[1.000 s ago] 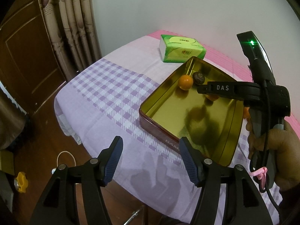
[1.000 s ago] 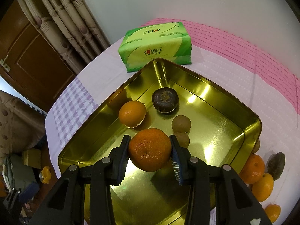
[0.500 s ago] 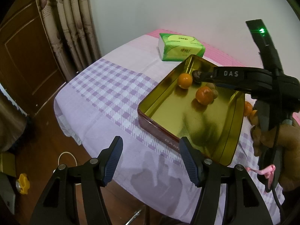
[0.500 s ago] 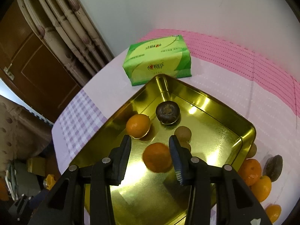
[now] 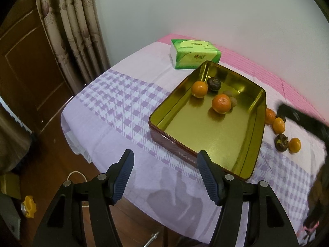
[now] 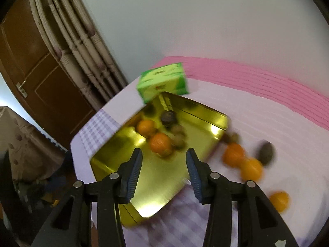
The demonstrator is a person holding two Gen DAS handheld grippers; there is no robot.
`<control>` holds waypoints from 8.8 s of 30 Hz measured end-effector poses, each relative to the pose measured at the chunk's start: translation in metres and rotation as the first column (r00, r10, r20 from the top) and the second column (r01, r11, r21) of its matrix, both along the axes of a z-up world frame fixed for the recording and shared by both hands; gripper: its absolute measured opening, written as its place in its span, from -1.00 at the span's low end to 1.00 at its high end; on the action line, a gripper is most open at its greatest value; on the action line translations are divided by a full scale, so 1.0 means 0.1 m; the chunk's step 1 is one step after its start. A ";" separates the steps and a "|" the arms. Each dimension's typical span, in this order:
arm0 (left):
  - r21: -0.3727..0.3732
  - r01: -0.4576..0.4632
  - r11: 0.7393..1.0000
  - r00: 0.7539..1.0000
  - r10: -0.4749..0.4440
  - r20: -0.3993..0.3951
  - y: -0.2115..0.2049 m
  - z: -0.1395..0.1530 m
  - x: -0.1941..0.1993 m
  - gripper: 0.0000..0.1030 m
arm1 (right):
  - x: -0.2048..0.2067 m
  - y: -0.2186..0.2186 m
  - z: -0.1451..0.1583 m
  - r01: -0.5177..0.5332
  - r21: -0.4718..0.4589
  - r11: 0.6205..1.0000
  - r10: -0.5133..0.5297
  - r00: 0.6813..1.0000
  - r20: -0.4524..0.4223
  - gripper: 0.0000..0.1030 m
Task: Organize fruits
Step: 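Grasp a dark brown dried fruit with the right gripper and lift, then grasp a loose mandarin with the left gripper while the right gripper holds the dried fruit, then carry the mandarin with the left gripper into the gold tin and release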
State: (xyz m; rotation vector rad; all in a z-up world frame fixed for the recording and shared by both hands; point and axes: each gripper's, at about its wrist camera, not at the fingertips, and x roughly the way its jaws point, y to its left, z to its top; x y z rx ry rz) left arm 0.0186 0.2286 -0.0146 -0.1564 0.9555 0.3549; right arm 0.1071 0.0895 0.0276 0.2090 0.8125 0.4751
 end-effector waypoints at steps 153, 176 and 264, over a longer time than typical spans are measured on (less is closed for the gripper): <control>-0.181 0.264 0.947 0.964 -0.256 0.067 -0.34 0.10 0.48 -0.25 | -0.88 -2.85 -1.11 0.502 -0.169 0.848 -0.513 0.858 -0.024 -0.28; -0.033 0.218 0.975 0.976 -0.218 -0.009 -0.12 -0.29 0.98 -0.25 | -0.85 -2.78 -1.11 0.499 -0.236 0.834 -0.516 0.857 -0.013 -0.26; 0.088 0.208 0.974 0.976 -0.201 -0.082 -0.07 -0.57 1.17 -0.25 | -0.84 -2.74 -1.10 0.502 -0.264 0.824 -0.521 0.853 -0.006 -0.26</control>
